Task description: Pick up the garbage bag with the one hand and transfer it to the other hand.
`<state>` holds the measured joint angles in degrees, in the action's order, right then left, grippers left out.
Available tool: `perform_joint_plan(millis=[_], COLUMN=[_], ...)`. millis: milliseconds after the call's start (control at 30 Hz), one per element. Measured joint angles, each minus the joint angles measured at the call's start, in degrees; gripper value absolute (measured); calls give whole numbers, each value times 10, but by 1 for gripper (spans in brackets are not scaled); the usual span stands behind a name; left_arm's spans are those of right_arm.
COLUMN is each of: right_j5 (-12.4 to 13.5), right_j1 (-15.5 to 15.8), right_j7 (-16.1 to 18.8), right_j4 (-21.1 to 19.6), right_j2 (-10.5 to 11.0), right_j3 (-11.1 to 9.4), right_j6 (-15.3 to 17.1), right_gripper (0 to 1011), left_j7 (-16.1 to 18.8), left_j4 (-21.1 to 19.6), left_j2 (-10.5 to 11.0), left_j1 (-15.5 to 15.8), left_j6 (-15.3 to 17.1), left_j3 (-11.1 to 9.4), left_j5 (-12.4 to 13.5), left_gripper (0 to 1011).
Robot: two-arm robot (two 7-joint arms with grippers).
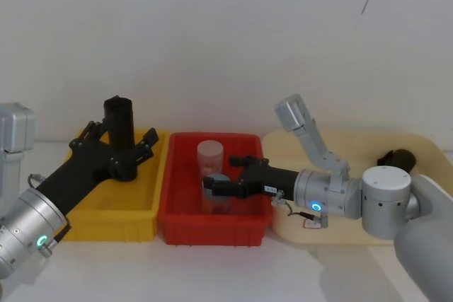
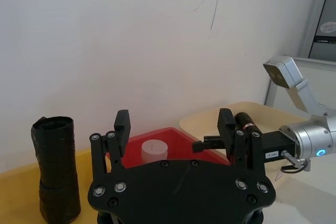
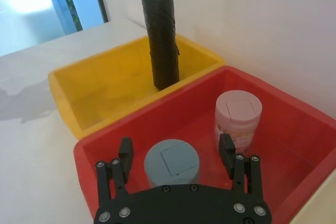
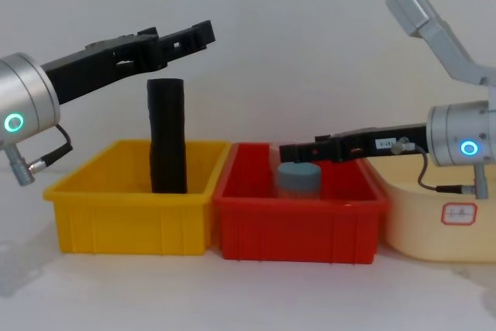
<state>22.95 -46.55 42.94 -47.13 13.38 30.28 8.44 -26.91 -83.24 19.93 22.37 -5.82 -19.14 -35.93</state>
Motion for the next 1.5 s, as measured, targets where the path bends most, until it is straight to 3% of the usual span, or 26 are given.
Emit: perform_joint_plan(millis=[767, 1133, 1267, 1500], right_j5=[-22, -29, -31, -34], right_j1=[-35, -42, -43, -45], right_j7=[29, 30, 30, 27], right_j4=[36, 42, 43, 44], right_j2=[2, 0, -1, -3], right_j3=[43, 52, 54, 54], right_j6=[-1, 2, 3, 2], right_gripper=[1001, 1002, 950, 774], left_j7=[0, 0, 0, 0], left_j4=[0, 0, 0, 0], left_j2=[0, 0, 0, 0], left_j1=[0, 0, 0, 0], left_j6=[0, 0, 0, 0], left_j3=[0, 0, 0, 0], left_j5=[0, 0, 0, 0], left_gripper=[1002, 1001, 1001, 1002])
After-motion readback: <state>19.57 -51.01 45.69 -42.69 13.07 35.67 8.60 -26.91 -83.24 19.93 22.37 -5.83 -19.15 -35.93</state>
